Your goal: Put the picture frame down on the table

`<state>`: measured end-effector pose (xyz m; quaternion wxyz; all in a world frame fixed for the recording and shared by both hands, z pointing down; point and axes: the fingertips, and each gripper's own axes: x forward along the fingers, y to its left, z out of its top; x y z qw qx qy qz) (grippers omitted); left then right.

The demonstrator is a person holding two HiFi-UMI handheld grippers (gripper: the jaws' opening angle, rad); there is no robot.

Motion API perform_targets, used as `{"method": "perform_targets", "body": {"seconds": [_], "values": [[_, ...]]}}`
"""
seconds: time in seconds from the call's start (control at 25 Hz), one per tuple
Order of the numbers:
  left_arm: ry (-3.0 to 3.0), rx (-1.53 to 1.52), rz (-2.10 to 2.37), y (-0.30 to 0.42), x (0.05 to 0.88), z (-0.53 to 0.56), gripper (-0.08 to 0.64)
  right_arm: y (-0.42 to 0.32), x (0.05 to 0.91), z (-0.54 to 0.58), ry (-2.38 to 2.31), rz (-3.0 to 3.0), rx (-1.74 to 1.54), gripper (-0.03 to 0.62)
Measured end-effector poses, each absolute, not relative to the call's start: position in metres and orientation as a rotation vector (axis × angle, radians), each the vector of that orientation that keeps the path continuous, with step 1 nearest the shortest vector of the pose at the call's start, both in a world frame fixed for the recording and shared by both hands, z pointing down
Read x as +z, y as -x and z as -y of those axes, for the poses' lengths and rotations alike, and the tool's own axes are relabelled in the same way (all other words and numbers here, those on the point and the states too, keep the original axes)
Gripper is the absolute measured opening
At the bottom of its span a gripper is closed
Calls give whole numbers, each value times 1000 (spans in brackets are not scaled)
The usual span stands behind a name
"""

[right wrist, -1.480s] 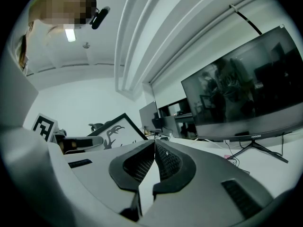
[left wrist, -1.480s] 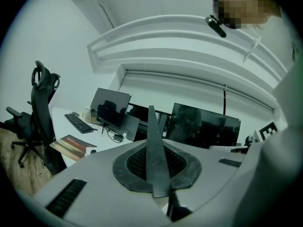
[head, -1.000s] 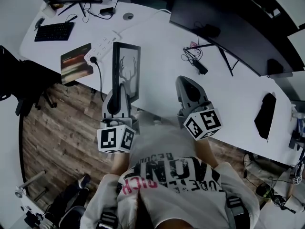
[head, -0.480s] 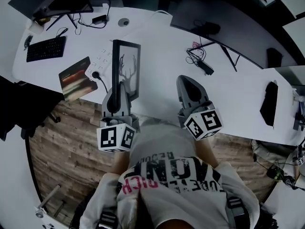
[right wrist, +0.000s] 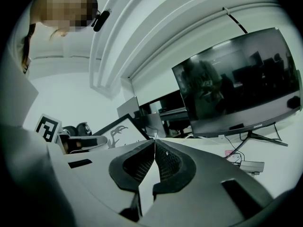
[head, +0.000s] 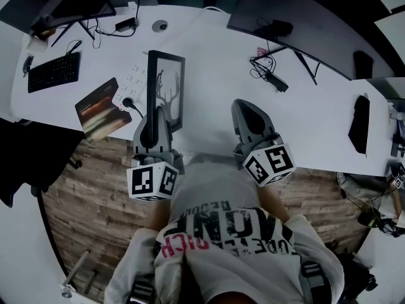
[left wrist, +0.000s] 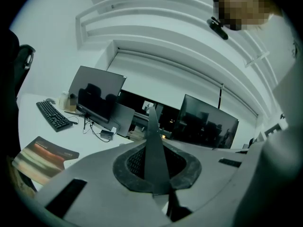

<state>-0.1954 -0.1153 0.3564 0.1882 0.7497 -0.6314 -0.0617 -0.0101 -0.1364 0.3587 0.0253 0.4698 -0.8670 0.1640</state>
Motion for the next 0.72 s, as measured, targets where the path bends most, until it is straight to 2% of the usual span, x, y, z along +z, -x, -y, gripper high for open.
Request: {"method": "perform_targets", "body": {"seconds": [0.72], "values": [[-2105, -198, 1810, 173, 346, 129, 12, -13, 350, 163, -1436, 2708, 476, 2]]}}
